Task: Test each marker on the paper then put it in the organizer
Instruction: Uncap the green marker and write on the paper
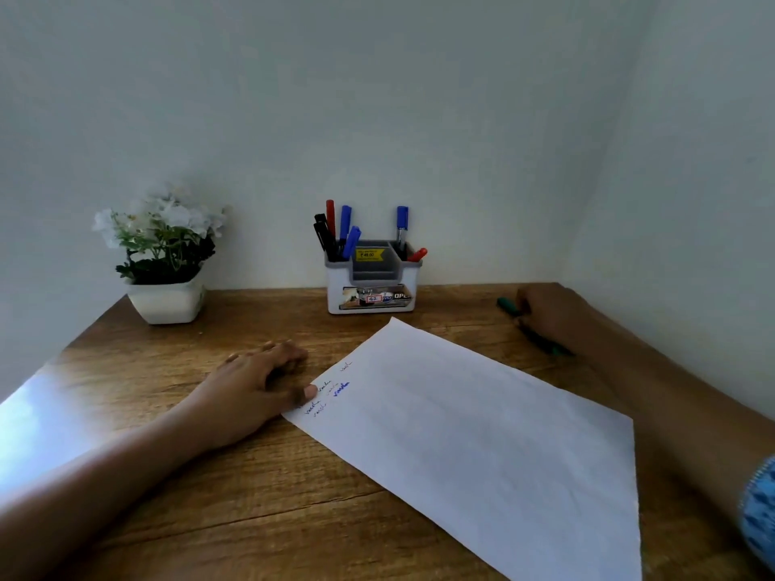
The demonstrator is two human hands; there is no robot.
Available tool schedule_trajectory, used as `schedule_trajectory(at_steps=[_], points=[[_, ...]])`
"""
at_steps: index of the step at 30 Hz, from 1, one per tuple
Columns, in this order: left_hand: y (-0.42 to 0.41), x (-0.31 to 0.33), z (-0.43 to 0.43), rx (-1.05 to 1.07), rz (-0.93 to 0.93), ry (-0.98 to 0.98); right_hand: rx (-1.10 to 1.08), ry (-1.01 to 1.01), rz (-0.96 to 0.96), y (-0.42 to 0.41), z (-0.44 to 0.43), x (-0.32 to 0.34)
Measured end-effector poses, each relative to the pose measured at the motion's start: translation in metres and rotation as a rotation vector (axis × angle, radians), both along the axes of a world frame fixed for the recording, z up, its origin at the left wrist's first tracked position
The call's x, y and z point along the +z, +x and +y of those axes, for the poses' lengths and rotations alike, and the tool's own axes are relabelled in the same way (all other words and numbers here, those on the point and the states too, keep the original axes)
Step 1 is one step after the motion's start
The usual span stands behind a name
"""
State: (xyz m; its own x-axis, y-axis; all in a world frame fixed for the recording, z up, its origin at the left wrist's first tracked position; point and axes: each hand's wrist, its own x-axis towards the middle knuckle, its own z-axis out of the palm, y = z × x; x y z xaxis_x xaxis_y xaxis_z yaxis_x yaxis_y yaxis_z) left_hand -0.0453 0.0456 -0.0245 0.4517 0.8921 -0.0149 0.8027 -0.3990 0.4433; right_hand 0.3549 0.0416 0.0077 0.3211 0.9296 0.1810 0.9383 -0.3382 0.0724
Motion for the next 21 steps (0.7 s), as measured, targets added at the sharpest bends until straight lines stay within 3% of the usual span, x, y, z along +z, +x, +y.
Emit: schedule_trajectory(at_steps=[6, 10, 12, 15, 17, 21], points=[[0.000, 0.000, 0.000, 0.001, -0.006, 0.010, 0.002, 0.143, 0.058, -0.017, -0.005, 0.017], [0.001, 0.006, -0.010, 0.046, -0.241, 0.015, 0.345, 0.360, 0.128, -0.072, -0.028, 0.051], [-0.001, 0.008, -0.015, 0.045, -0.394, 0.112, 0.569, 0.332, 0.147, -0.111, -0.042, 0.056], [-0.003, 0.010, -0.020, -0.028, -0.516, 0.216, 0.831, 0.239, 0.028, -0.159, -0.058, 0.039], [-0.003, 0.010, -0.023, -0.092, -0.496, 0.214, 0.933, 0.241, -0.108, -0.180, -0.062, 0.021], [0.001, 0.012, -0.032, -0.244, -0.418, 0.322, 0.993, 0.352, -0.188, -0.194, -0.062, 0.008]])
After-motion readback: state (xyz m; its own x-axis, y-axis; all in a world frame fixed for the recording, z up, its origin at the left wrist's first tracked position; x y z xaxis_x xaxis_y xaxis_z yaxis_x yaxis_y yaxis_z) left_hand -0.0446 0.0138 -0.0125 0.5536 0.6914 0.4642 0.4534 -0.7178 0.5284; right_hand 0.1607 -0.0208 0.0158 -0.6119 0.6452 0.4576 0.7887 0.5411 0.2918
